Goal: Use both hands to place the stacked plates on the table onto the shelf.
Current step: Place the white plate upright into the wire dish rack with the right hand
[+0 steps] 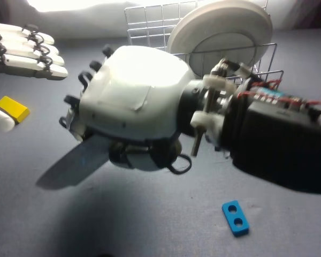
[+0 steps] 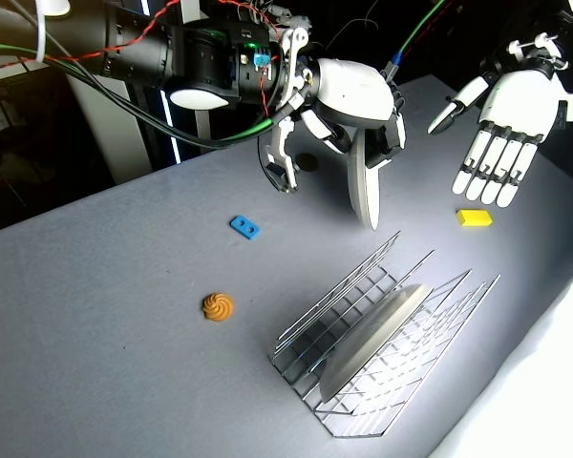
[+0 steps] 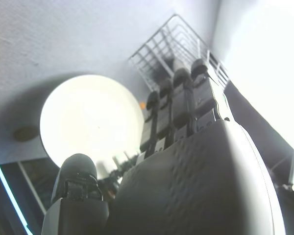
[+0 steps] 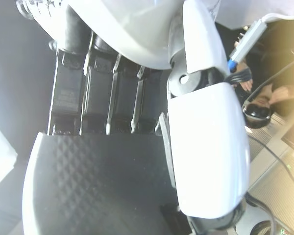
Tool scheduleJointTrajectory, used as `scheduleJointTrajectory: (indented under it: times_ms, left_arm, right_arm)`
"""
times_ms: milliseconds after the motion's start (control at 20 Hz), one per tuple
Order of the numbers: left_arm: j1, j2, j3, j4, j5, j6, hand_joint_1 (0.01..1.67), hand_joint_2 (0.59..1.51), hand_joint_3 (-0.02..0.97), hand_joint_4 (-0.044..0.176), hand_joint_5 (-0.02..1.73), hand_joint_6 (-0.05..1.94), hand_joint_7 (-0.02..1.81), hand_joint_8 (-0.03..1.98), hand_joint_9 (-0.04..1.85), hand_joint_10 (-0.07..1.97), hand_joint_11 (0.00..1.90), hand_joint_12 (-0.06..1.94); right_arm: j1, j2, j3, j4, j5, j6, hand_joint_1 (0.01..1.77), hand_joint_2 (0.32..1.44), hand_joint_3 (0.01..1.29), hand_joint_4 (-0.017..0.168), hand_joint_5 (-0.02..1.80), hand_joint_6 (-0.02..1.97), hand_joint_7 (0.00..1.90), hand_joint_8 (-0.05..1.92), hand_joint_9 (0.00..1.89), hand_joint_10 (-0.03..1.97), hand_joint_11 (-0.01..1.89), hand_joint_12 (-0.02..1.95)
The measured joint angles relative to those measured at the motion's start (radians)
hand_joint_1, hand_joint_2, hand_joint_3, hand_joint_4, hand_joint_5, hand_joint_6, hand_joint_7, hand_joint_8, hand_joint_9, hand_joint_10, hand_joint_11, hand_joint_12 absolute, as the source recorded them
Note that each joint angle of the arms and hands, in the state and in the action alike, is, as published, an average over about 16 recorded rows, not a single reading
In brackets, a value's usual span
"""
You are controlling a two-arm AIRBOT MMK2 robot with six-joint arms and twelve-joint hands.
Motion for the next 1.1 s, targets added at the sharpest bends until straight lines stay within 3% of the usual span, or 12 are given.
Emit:
scheduleJointTrajectory:
  times_ms: [500, 850, 1100]
  left_arm:
    - [-0.002, -0.003, -0.010, 0.003, 0.003, -0.002, 0.02, 1.202, 0.018, -0.002, 0.09, 0.02, 0.09, 0.01, 0.07, 0.01, 0.02, 0.01]
    - [-0.001, -0.003, -0.010, 0.005, 0.005, -0.002, 0.02, 1.203, 0.018, -0.002, 0.09, 0.02, 0.09, 0.01, 0.07, 0.01, 0.02, 0.01]
    - [0.001, -0.003, -0.010, 0.007, 0.006, -0.002, 0.02, 1.202, 0.018, -0.002, 0.08, 0.02, 0.08, 0.01, 0.06, 0.01, 0.02, 0.01]
  right_arm:
    - [0.163, 0.125, -0.033, 0.015, -0.214, 0.200, 1.24, 1.03, 0.01, -0.008, 0.89, 0.85, 1.03, 1.06, 1.07, 0.98, 0.88, 1.28]
    - [0.270, 0.173, 0.002, 0.002, -0.383, 0.424, 1.24, 1.04, 0.01, -0.008, 0.89, 0.86, 1.03, 1.06, 1.07, 1.00, 0.88, 1.31]
    - [0.321, 0.194, 0.046, -0.006, -0.455, 0.537, 1.24, 1.04, 0.01, -0.008, 0.90, 0.83, 1.04, 1.05, 1.08, 1.01, 0.89, 1.33]
